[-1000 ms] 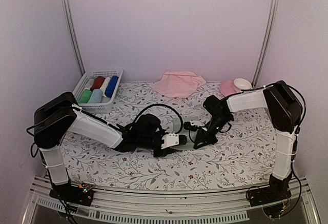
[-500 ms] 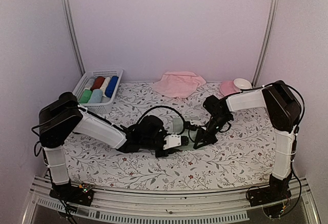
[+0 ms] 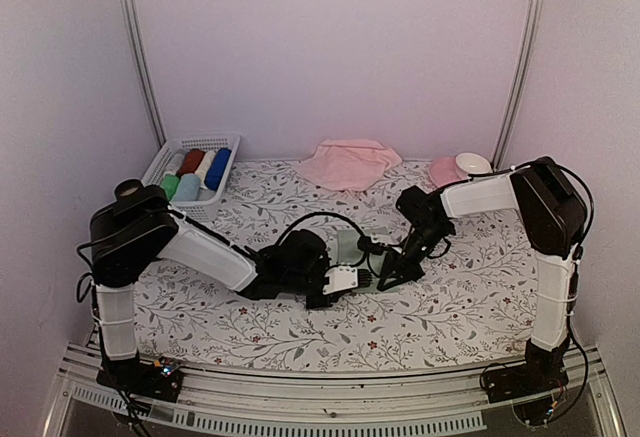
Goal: Roll the towels
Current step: Roll the towel at the center of the board.
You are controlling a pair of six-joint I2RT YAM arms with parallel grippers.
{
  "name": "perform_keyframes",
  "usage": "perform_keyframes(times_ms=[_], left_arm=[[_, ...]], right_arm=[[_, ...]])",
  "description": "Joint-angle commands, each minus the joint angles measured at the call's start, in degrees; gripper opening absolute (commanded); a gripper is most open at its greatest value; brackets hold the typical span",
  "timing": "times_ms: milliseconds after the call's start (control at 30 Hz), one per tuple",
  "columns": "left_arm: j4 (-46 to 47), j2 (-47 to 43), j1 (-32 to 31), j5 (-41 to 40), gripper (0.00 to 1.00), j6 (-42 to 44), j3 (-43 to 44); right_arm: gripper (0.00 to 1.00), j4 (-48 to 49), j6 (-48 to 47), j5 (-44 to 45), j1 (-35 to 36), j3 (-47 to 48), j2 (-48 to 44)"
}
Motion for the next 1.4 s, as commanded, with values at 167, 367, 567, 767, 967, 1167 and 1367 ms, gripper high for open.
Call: perform_keyframes(times_ms=[167,367,567,767,967,1167,1367], left_arm=[[-6.7,2.4,-0.6,0.2,0.00,1.0,2.9],[-14.4,3.3,0.8,5.4,0.00,-0.7,6.3],[-19.1,4.3,3.7,12.2,0.00,-4.6,10.1],[-23.9,5.9,6.9,20.1,0.00,-8.6,14.0],[-26.6,7.4,9.0,24.2,0.00,-10.9,16.3],[-28.8,9.2,9.6,25.3,0.00,-11.2,18.2],[-29.7,9.6,10.1,26.8,0.00,-11.4,18.8]], right_arm=[[0.20,-0.8,0.0,0.4,-1.4,0.4,-1.1],[0.39,3.3,-2.0,1.6,-3.0,-3.8,-10.5],[0.48,9.3,-6.7,2.9,-3.1,-12.1,-20.5],[0.52,10.7,-14.8,3.6,-0.8,-17.6,-24.8],[0.52,15.4,-13.4,9.2,3.1,-18.6,-22.0],[0.52,18.5,-9.4,11.3,4.7,-18.2,-19.1],[0.52,20.3,-7.9,13.8,5.1,-18.3,-18.0]])
